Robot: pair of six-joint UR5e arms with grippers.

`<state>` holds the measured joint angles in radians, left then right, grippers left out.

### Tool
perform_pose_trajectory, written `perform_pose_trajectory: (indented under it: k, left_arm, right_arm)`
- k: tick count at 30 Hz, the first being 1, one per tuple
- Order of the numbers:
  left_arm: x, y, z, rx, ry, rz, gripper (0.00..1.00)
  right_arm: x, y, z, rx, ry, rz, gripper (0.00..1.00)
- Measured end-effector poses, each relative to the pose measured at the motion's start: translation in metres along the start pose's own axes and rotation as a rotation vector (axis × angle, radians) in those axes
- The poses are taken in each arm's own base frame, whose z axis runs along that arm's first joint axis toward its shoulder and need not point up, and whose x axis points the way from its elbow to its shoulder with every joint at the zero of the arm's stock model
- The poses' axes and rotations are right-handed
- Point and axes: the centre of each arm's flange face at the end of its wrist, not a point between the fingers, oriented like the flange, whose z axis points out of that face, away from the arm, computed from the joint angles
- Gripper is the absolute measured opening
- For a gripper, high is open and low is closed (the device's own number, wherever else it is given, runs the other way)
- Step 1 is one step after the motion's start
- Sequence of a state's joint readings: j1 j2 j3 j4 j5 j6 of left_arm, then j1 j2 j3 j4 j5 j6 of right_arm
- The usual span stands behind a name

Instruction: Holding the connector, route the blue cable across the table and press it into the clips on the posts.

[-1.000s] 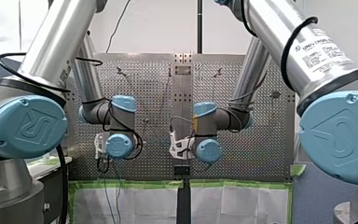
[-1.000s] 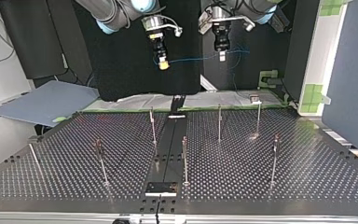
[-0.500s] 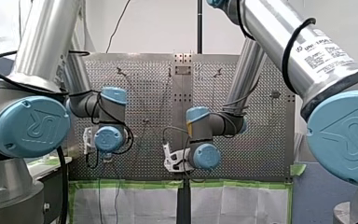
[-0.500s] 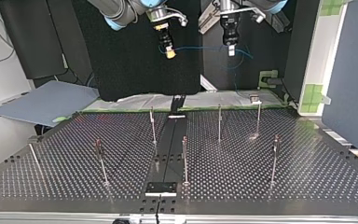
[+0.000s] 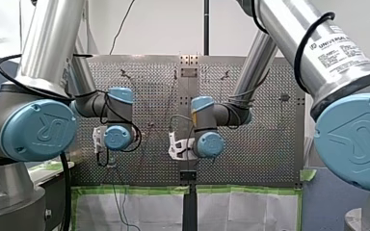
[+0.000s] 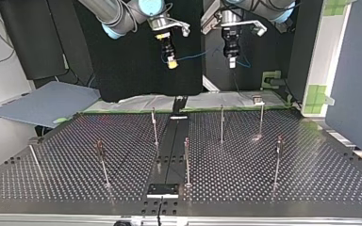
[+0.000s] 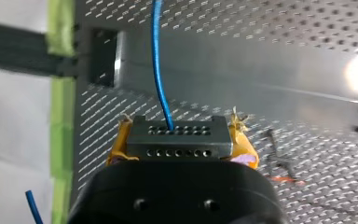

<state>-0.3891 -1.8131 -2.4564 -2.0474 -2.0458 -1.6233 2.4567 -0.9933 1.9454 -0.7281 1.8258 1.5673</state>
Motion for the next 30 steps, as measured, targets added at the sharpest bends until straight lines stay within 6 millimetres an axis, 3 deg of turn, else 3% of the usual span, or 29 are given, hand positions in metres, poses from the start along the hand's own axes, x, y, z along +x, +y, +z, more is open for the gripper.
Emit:
perform_pose_trajectory:
  k: [10,17,30]
  left_arm:
    - [-0.008,0.000,0.017,-0.020,-0.008,-0.021,0.00]
    - [-0.033,0.001,0.033,-0.066,-0.040,-0.069,0.00]
    - [-0.082,0.017,0.048,-0.170,-0.092,-0.117,0.00]
  right_arm:
    - [0.071,-0.006,0.011,0.067,0.083,0.088,0.00]
    - [0.121,-0.008,0.012,0.106,0.142,0.103,0.00]
    - [0.159,-0.019,0.028,0.131,0.142,0.113,0.00]
